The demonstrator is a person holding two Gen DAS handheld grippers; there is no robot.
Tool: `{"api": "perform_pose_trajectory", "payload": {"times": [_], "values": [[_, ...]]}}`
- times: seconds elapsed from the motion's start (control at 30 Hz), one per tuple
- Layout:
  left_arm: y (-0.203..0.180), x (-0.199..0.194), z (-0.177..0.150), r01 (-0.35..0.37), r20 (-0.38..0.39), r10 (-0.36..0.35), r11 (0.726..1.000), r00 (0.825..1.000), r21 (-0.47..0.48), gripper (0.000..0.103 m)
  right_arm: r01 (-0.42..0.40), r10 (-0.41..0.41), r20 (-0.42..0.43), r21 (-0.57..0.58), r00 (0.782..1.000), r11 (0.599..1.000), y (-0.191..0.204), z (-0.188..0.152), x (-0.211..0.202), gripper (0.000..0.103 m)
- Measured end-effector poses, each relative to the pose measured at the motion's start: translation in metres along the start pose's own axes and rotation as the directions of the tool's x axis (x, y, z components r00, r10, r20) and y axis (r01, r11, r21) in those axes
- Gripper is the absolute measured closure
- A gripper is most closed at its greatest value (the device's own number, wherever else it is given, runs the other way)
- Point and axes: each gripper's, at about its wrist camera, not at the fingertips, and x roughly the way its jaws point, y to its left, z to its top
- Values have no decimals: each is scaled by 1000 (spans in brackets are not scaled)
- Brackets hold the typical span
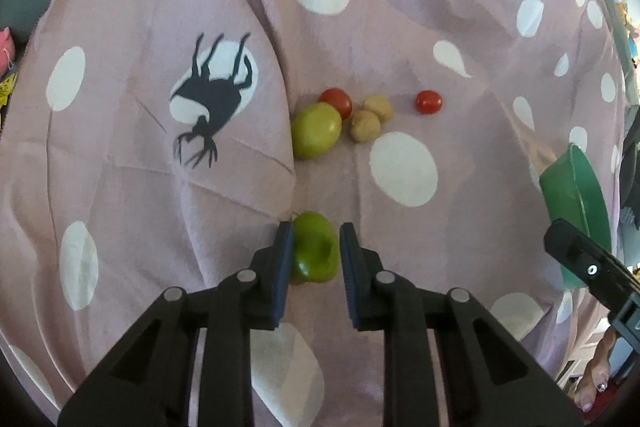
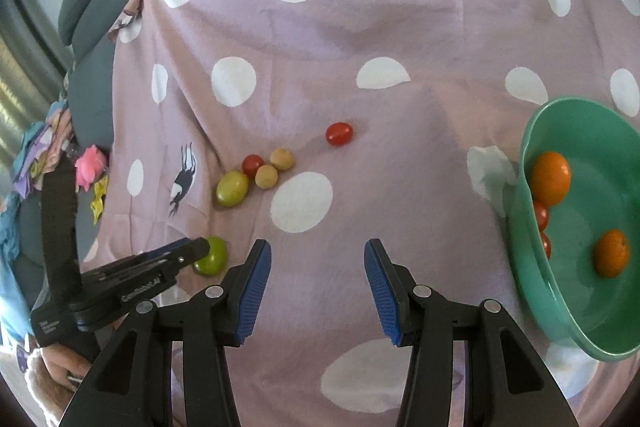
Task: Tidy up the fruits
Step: 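Grasp the green tomato with the left tool while the right tool moves back, then grasp the yellow-green tomato with the right tool while the left tool holds the green one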
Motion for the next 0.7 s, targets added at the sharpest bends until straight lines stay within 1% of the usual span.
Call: {"api": "perform_pose_trajectory", "payload": {"times": [0.13,0.33,0.53,0.63,0.7], "values": [[-3,5,1,-23,3,23,1000,1000,16,80,1,-1,-6,-1,1000,1000,1,-1,2,53],[-6,11,2,-14,-13,14,1000,1000,21,74,1,-2,-17,-8,1000,1000,3,-1,5,53],[-9,19,4,12,-27,-12,1000,1000,14,71,3,-3,-31,-11,1000,1000,5,-1,13,53],[-12,31,2,32,-66,-31,999,997,15,70,-7,6,-40,-12,999,1000,8,1,19,53],[-15,32,1,43,-52,-42,999,998,20,71,-16,16,-47,-6,999,1000,12,4,28,53]]}}
